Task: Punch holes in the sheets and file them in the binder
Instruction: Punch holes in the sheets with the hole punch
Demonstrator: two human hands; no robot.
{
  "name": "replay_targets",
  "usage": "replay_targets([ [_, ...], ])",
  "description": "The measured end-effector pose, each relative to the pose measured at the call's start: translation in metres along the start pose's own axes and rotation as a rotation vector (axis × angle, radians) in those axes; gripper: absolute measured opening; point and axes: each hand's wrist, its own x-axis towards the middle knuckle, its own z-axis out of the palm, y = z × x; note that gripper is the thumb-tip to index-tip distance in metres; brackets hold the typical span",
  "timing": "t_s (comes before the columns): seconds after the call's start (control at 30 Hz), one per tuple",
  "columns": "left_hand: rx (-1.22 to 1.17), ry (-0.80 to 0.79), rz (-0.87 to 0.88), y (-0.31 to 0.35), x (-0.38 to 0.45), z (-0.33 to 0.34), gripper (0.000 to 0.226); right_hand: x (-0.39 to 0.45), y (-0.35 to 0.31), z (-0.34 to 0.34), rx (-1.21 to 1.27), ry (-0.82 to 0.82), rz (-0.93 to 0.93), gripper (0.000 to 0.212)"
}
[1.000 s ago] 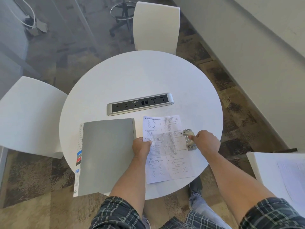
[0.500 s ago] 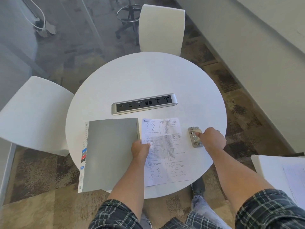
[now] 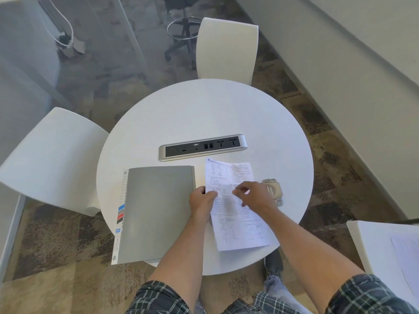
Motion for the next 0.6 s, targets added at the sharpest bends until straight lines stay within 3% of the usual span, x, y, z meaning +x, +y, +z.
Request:
replay_targets([
  [0.1, -0.029, -0.032, 0.034, 0.013, -0.007, 0.003, 0.002, -0.003, -0.014, 0.01, 0.085, -0.09, -0.032, 0.056],
  [0.17, -0.053, -0.048, 0.044, 0.018, -0.01, 0.004, 0.02, -0.003, -0.02, 0.015, 0.043, -0.081, -0.052, 0.072],
  [0.27, -0.098, -0.083, 0.037, 0.02, -0.011, 0.001, 0.027, -0.008, -0.029, 0.016, -0.046, -0.073, -0.068, 0.083],
  [0.43, -0.147, -0.135, 0.003, 0.019, -0.015, -0.004, 0.035, -0.017, -0.041, 0.021, -0.175, -0.091, -0.109, 0.064],
  [0.6, -0.12, -0.216, -0.007, 0.02, -0.023, -0.009, 0.025, -0.021, -0.051, 0.034, -0.296, -0.087, -0.087, 0.045],
])
